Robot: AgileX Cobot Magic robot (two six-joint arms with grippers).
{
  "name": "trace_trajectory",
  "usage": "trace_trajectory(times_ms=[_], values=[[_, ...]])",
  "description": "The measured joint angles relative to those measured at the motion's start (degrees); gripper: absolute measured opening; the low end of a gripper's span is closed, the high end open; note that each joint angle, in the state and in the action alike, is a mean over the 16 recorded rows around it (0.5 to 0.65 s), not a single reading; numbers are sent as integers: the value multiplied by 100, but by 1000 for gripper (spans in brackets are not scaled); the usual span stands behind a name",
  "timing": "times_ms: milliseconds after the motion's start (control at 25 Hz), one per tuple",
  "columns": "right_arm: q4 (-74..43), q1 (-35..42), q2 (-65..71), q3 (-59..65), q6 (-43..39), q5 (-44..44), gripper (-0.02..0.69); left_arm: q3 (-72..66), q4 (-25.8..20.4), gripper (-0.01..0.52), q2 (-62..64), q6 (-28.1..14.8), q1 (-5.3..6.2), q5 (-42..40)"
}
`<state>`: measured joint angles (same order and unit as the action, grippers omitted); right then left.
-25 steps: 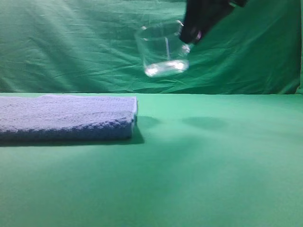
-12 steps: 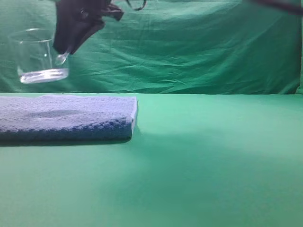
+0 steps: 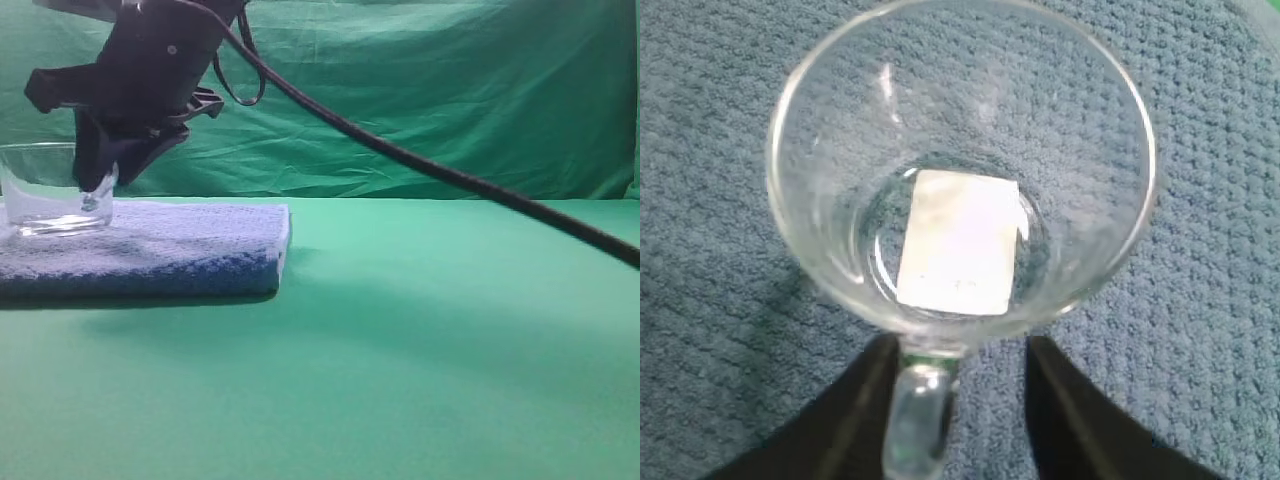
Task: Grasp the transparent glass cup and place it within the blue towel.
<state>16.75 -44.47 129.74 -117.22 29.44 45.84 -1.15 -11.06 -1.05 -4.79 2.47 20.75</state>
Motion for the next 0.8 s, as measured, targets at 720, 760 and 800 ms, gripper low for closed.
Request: trace_trajectory(times_ms=[720,760,800], values=[[-331,367,-2941,715,-1406,2033,0,0,0,0,0,0,0,0],[-334,371,-3132,894,-1426,1995,0,0,0,0,0,0,0,0],[-337,375,-3329,1097,-1440,1929,0,0,0,0,0,0,0,0]])
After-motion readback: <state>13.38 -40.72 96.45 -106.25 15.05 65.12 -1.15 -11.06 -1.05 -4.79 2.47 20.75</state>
